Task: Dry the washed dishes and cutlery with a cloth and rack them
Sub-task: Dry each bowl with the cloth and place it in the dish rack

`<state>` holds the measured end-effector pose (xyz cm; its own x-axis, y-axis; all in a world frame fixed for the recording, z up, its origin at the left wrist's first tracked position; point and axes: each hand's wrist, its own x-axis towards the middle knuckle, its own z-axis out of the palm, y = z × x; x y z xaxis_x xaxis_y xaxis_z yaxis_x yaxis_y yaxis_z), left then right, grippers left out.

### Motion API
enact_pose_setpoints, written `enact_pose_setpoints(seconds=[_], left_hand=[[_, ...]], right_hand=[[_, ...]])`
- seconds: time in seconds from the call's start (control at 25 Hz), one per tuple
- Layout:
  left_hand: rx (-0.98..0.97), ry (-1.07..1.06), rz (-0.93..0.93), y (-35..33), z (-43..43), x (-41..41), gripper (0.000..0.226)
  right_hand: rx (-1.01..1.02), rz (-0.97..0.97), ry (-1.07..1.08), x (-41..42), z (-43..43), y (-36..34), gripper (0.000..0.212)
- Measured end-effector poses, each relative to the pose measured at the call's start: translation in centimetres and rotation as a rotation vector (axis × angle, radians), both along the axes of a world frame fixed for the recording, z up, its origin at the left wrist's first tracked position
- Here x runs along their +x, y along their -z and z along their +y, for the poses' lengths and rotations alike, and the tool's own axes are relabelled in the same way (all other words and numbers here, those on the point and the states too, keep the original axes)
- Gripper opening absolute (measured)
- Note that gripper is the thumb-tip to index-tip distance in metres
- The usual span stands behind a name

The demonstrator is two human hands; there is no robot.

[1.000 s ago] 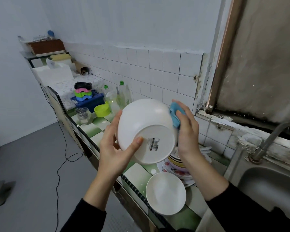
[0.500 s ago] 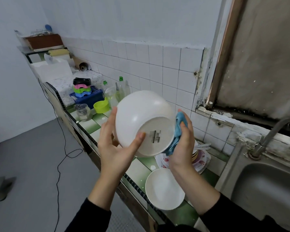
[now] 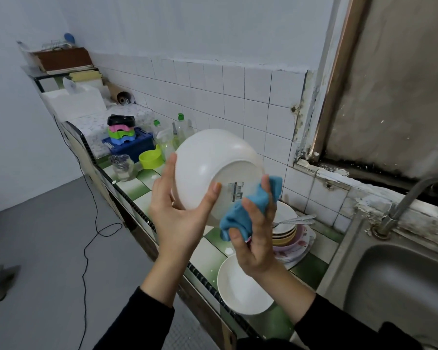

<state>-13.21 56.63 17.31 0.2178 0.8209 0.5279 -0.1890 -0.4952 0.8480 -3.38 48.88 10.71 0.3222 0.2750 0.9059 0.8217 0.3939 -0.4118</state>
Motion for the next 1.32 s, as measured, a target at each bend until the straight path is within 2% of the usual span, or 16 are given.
enact_pose_setpoints(seconds=[0.2,0.24,0.36,0.4,0.56,0.68,0.76,0.92,1.0,1.08,1.16,1.32], left_hand=[[0.041,-0.026,-0.033,0.9,-1.1,0.5,0.090],[0.021,-0.029,-0.053,0.7,-1.2,0.7,0.090],[-0.069,-0.011,-0.179,-0.6,-1.2,0.9,0.082],[-0.084,0.014,-0.212,-0.9,-1.1,0.9,0.080],[-0.097,0.185,-0.252,-1.1,-0.5,0.4,0.078],[-0.044,0.260,-0.209,-0.4,0.5,-0.3,0.088],[0.077,0.265,-0.100,-0.2,1.6,-1.2,0.088],[0.602,0.198,0.225,-1.4,3.1,-2.5,0.082],[0.766,0.192,0.323,-1.8,3.0,-2.5,0.084],[0.845,0.206,0.372,-1.6,2.6,-2.2,0.086],[0.875,0.201,0.371,-1.2,2.5,-2.1,0.087],[0.926,0.202,0.331,-0.9,2.2,-2.5,0.089]], right_hand=[[0.154,0.465,-0.050,1.9,0.4,-4.3,0.047],[0.162,0.476,-0.049,2.1,0.5,-5.0,0.046],[0.144,0.327,-0.072,-0.4,0.6,-3.1,0.052],[0.159,0.341,-0.107,-1.5,0.6,-2.1,0.054],[0.314,0.656,-0.249,-1.2,0.4,-2.7,0.058],[0.264,0.577,-0.303,1.5,0.0,-4.9,0.052],[0.144,0.442,-0.334,3.1,-0.5,-5.8,0.048],[-0.178,0.207,-0.389,4.9,-1.0,-7.9,0.044],[-0.277,0.040,-0.290,4.6,-1.1,-8.5,0.045],[-0.314,-0.088,-0.211,4.3,-1.0,-8.7,0.044],[-0.307,0.003,-0.237,4.2,-0.8,-8.7,0.039],[-0.123,0.495,-0.318,4.7,-0.4,-7.3,0.030]])
